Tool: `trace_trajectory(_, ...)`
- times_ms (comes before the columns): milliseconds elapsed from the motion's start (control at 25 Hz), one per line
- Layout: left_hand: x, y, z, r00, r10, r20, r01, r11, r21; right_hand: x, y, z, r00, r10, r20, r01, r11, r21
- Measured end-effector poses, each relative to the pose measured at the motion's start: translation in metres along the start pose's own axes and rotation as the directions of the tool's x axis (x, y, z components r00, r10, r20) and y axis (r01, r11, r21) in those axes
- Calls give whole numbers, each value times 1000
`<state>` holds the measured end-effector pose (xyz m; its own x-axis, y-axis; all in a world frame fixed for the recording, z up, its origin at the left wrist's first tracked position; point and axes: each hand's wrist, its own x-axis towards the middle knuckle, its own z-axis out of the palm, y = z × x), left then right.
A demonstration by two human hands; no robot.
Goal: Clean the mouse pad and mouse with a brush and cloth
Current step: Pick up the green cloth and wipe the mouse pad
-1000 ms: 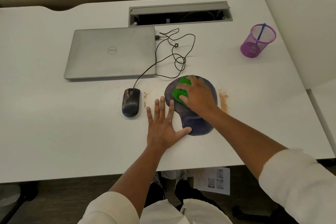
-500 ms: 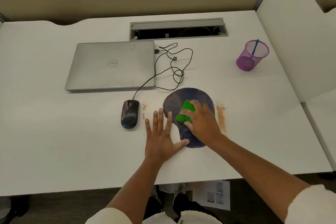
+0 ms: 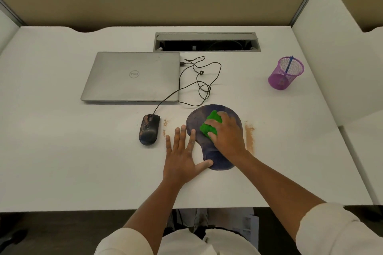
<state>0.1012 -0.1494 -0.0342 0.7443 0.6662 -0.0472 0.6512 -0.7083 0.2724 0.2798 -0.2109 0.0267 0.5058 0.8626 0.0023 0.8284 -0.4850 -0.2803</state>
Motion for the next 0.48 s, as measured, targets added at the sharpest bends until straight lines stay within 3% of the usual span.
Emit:
trace_trajectory(80,0,1,0,1000,-3,9,3,1000,-1,-3,4,1,1000,26,-10,-26,999,41)
trace_trajectory(200,-1,2,-5,999,-10,47,10,1000,2,6,-1,-9,965,254,-67,-230,941,250)
trace_trajectory(320,-8,-1,-11,999,38,35,-37,999,-27,7,-19,-6,967,210,-146,-159,941,298)
trace_trajectory(480,-32,-27,-22,991,40,-129,-42,999,-14,16,-41,-3,976,192,-107,-139,916,378)
